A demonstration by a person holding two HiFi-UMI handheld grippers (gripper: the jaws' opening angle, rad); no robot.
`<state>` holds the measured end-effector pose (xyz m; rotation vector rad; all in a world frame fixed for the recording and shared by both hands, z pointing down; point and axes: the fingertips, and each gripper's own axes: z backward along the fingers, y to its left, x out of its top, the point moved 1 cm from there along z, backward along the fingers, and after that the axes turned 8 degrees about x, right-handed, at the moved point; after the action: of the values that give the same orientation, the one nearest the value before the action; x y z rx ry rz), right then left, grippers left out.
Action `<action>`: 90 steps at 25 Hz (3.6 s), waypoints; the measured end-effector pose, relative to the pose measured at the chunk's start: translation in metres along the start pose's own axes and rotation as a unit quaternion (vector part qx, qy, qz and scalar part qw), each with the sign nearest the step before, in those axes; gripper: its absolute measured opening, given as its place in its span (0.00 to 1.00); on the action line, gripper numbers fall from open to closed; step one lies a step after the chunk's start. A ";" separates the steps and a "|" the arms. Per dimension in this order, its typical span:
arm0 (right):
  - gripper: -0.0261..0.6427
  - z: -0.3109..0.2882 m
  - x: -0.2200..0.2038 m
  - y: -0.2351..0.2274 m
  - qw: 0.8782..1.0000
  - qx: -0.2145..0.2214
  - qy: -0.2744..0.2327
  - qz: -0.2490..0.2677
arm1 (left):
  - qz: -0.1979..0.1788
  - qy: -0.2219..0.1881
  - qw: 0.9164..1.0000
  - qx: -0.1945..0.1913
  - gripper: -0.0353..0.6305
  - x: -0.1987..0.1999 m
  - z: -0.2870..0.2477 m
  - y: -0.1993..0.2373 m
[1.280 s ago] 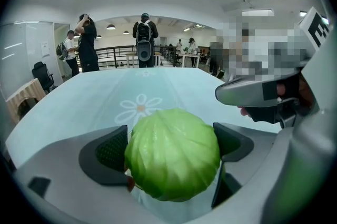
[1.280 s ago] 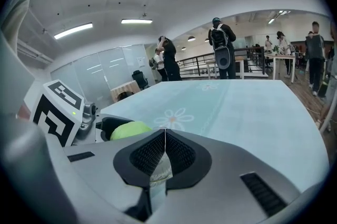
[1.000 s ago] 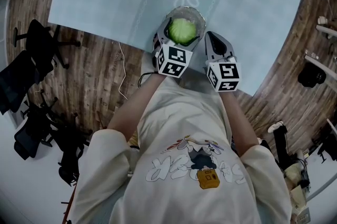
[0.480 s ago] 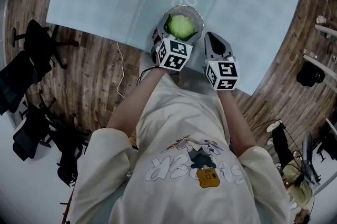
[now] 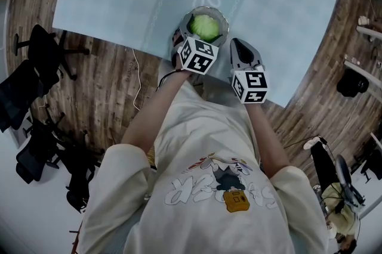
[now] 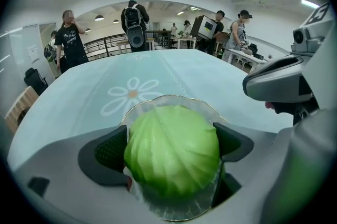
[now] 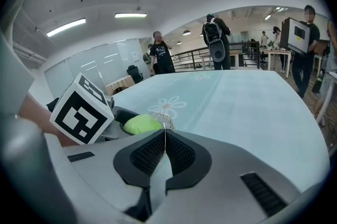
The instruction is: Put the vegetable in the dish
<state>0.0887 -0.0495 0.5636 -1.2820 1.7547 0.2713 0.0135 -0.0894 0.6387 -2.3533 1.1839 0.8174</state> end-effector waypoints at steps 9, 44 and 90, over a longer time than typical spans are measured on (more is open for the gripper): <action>0.08 0.000 -0.003 0.003 1.000 0.002 0.003 -0.001 | 0.025 -0.029 0.999 -0.006 0.83 0.017 0.011 0.005; 0.08 0.043 0.015 0.017 0.999 -0.001 -0.027 0.022 | 0.069 -0.080 0.994 0.005 0.38 0.023 0.129 0.006; 0.07 0.113 0.088 0.126 0.983 0.130 -0.066 0.108 | 0.009 -0.134 0.990 -0.051 0.11 0.081 0.241 -0.025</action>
<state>0.0401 0.0203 0.3932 -0.8696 1.7512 0.2359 -0.0060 0.0127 0.4054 -2.2254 1.0732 1.1834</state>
